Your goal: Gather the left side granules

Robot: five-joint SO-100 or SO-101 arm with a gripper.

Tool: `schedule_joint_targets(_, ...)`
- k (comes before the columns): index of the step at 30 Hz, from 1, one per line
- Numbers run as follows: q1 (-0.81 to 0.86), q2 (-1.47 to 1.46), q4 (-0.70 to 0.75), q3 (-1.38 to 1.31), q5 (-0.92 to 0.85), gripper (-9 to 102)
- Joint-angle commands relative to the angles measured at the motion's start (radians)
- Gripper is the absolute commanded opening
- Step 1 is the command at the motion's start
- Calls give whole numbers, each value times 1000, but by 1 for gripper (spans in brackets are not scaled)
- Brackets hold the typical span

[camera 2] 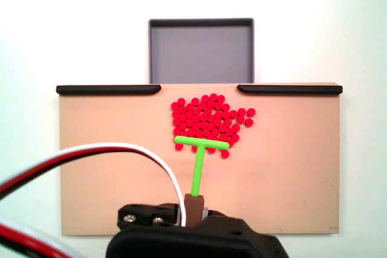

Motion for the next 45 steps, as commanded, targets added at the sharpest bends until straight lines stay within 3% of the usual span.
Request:
schedule_joint_targets(1, -8, 49, -2, -5, -52, 0)
schedule_joint_targets(9, 0, 49, -2, -9, -120, 0)
schedule_joint_targets(45, -14, 18, -3, -23, -129, 0)
